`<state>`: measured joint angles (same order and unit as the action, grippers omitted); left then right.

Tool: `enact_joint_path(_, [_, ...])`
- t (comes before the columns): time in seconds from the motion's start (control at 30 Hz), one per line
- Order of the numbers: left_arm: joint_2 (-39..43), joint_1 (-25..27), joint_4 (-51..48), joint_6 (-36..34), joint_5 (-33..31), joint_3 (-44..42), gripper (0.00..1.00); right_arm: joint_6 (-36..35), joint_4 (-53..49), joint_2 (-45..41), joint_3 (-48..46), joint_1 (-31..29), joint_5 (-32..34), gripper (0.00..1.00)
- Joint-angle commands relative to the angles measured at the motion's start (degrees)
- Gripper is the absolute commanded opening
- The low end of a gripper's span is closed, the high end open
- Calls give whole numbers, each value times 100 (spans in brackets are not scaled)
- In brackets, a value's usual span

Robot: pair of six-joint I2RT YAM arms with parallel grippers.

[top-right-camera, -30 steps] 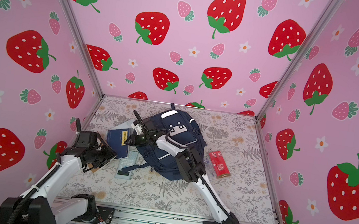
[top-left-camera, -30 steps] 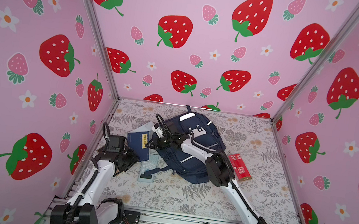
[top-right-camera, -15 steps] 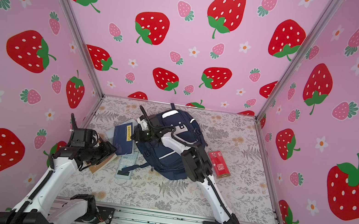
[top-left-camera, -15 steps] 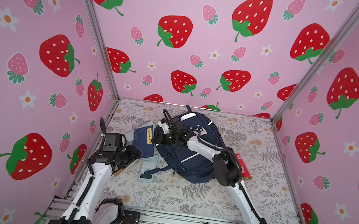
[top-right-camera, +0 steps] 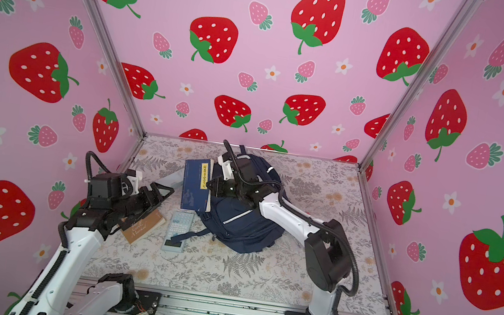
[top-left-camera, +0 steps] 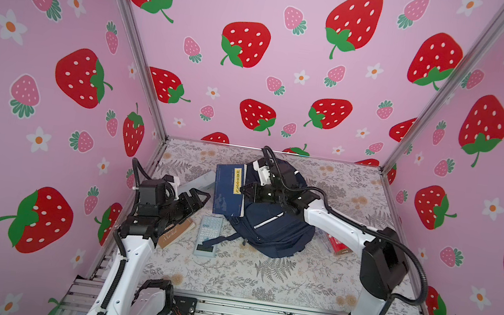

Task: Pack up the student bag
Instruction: 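Hold the blue book upright with both grippers above the backpack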

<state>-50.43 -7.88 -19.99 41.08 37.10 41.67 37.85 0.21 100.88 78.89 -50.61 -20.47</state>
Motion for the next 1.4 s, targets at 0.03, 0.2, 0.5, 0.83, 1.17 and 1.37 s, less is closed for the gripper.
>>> enact_joint_path(0.03, [78, -5, 1736, 729, 1153, -299, 91, 97, 622, -947, -662, -18, 29, 0])
enact_joint_path(0.2, [166, 18, 2297, 994, 1423, -510, 93, 372, 955, -1669, -1270, -9, -259, 0])
enact_joint_path(0.5, [292, 367, 3063, 1226, 1544, -793, 92, 791, 1582, -2195, -1716, -3, -853, 0])
enact_joint_path(0.83, [341, 1127, 3254, 1168, 1603, -634, 66, 1193, 2159, -2435, -2095, 31, -1169, 0])
enact_joint_path(1.17, [570, 1360, 3403, 1381, 1256, -620, 0, 1267, 2066, -2533, -2194, 159, -1171, 0])
enact_joint_path(1.37, [586, 1438, 3878, 1869, 1280, -571, 0, 1218, 2031, -2740, -2451, 260, -1025, 80])
